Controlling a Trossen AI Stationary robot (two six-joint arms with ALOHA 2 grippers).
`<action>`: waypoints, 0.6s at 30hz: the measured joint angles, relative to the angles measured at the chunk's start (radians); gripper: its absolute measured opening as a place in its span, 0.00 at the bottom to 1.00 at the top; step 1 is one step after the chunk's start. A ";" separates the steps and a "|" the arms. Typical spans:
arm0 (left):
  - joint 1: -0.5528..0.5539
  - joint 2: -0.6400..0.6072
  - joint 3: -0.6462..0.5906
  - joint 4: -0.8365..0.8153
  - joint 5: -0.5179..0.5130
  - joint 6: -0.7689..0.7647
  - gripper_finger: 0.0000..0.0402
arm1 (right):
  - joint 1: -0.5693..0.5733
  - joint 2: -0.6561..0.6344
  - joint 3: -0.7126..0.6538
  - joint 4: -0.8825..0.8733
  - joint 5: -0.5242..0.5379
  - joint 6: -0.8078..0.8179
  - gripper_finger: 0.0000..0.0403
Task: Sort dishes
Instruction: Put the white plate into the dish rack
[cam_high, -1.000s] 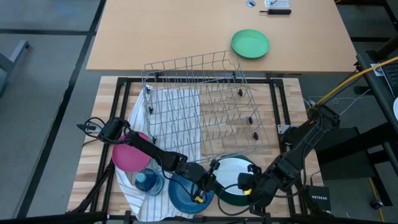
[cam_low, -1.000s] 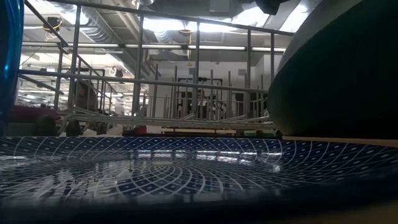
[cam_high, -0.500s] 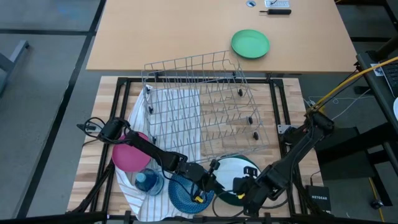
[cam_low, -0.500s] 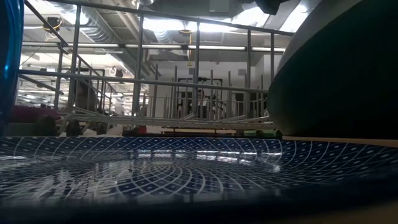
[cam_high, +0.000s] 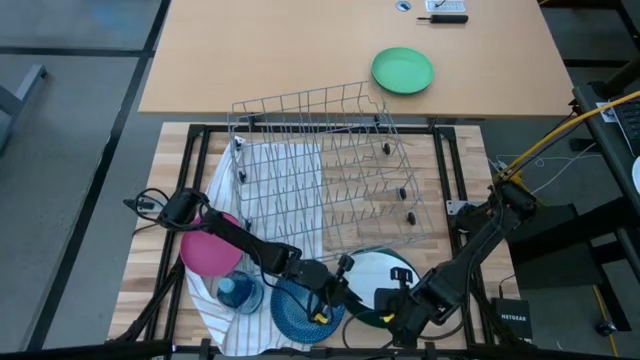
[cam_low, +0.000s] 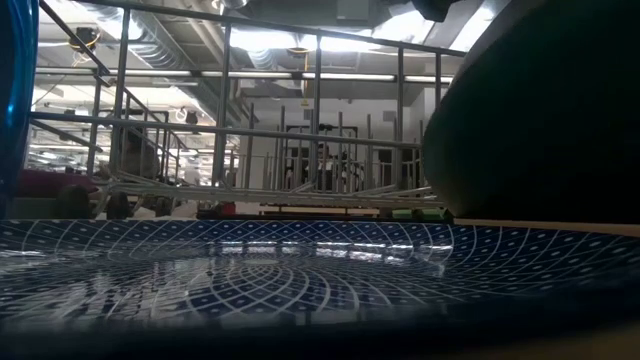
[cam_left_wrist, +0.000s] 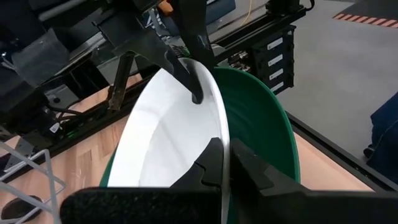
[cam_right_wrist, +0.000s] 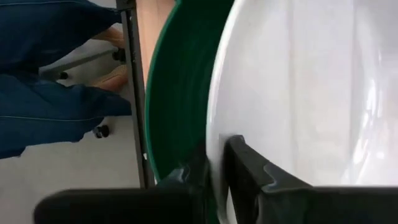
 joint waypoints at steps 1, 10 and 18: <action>0.000 0.000 0.000 -0.003 0.002 0.000 0.00 | 0.000 0.000 0.000 0.002 0.001 -0.004 0.09; 0.000 0.000 0.000 -0.012 0.019 -0.032 0.09 | -0.001 0.004 -0.002 0.022 0.010 -0.016 0.10; 0.003 -0.001 0.003 -0.065 0.069 -0.099 0.19 | -0.002 0.004 -0.002 0.028 0.029 -0.044 0.09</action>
